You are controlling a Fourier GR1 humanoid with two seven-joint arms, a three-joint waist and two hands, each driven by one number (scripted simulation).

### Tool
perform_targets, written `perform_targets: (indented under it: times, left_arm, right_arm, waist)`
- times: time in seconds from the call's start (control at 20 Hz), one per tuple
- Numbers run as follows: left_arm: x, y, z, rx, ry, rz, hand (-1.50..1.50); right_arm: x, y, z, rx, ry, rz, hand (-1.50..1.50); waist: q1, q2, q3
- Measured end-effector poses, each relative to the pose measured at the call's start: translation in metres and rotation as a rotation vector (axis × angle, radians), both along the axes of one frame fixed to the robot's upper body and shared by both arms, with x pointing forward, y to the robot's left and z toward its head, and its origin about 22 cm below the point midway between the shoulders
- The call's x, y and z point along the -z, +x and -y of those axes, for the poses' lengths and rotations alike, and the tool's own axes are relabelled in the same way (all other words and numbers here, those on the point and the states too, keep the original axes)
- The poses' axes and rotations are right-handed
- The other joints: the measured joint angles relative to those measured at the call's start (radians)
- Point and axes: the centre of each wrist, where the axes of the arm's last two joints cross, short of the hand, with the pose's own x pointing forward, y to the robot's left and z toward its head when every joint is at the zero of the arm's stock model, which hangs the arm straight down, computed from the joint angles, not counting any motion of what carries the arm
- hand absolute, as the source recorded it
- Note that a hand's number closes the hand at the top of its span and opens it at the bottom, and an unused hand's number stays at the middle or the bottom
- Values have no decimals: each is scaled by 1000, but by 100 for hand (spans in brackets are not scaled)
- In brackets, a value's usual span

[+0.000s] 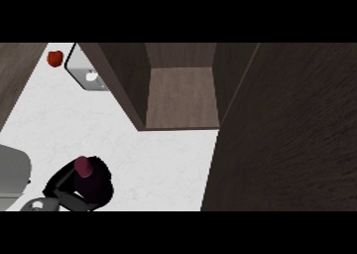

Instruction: Pick up the wine, place it into the cabinet and close the cabinet

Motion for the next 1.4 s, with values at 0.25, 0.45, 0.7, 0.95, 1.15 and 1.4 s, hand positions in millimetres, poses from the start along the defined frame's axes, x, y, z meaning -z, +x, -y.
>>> perform_targets:
  times: [0.25,0.45,0.7,0.95,1.15,1.4]
  left_arm:
    - [1,0,4,-7,14,56,150]
    - [-2,-3,-1,-16,23,104,150]
    - [8,-11,8,-279,-14,183,150]
    - [11,-18,38,-420,-91,244,150]
    - [1,-16,57,-427,-148,254,150]
    - [-22,-19,86,-418,-182,281,150]
  right_arm:
    - [0,0,2,13,-4,0,-150]
    - [4,-2,3,14,-12,-2,-150]
    - [6,-3,4,22,-6,7,-150]
    - [8,-4,7,38,-8,3,-150]
    - [9,-7,9,47,-19,-4,-150]
    - [11,-7,11,59,-23,-5,-150]
  waist:
    - [1,0,-1]
    - [-1,-1,-1]
    - [6,-3,-1]
    - [14,-3,1]
    - [14,-3,1]
    - [18,-2,1]
